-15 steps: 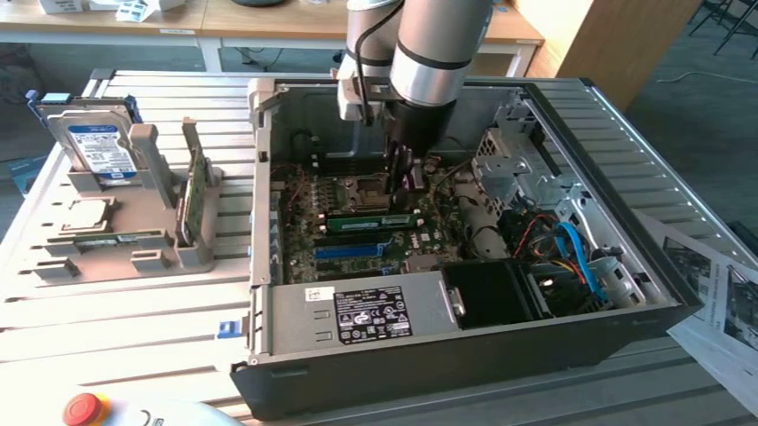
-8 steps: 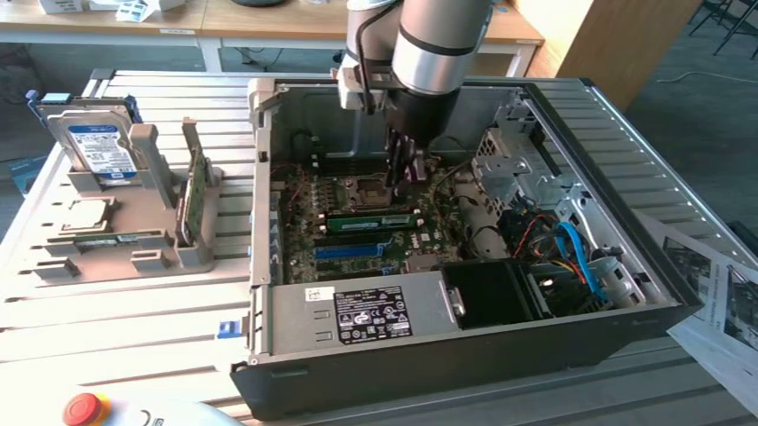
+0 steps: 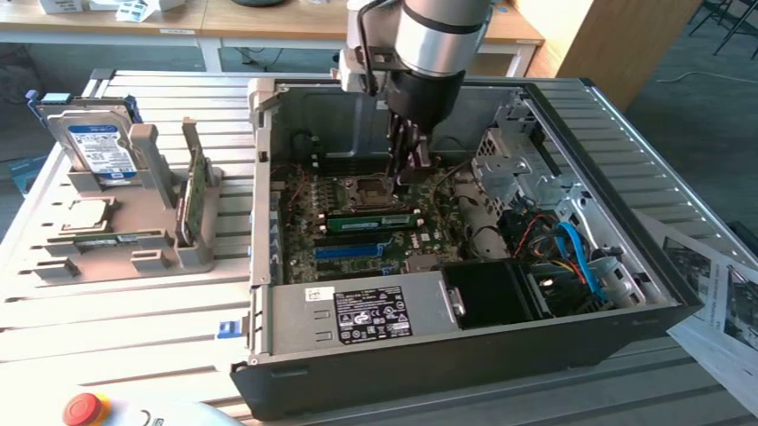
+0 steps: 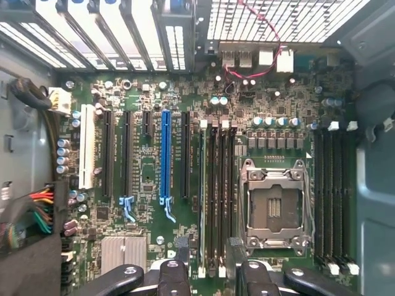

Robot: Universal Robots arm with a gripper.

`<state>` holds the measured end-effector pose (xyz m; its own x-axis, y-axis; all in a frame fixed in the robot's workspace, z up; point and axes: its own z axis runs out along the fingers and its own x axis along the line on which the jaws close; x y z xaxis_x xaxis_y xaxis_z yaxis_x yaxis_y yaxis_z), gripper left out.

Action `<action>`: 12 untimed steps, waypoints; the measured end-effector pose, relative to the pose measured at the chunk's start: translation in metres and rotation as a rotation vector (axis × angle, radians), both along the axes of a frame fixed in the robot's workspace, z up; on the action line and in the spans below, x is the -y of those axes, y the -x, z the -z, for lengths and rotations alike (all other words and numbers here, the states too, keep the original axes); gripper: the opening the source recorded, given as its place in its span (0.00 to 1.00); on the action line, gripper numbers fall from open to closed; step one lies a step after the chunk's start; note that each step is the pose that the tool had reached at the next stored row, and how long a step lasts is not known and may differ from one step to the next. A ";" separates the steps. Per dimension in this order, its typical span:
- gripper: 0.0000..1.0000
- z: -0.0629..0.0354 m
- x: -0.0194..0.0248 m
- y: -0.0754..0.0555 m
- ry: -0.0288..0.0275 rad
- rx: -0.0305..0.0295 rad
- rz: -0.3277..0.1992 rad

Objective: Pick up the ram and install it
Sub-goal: 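Insert the ram into the slot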

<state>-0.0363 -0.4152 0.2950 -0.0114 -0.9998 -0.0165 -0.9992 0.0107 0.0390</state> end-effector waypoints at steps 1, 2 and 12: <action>0.37 -0.0022 0.0000 0.000 -0.0001 0.0001 0.000; 0.37 -0.0044 0.0000 0.000 -0.0002 0.0001 0.000; 0.37 -0.0332 0.0000 0.000 -0.0001 0.0001 0.000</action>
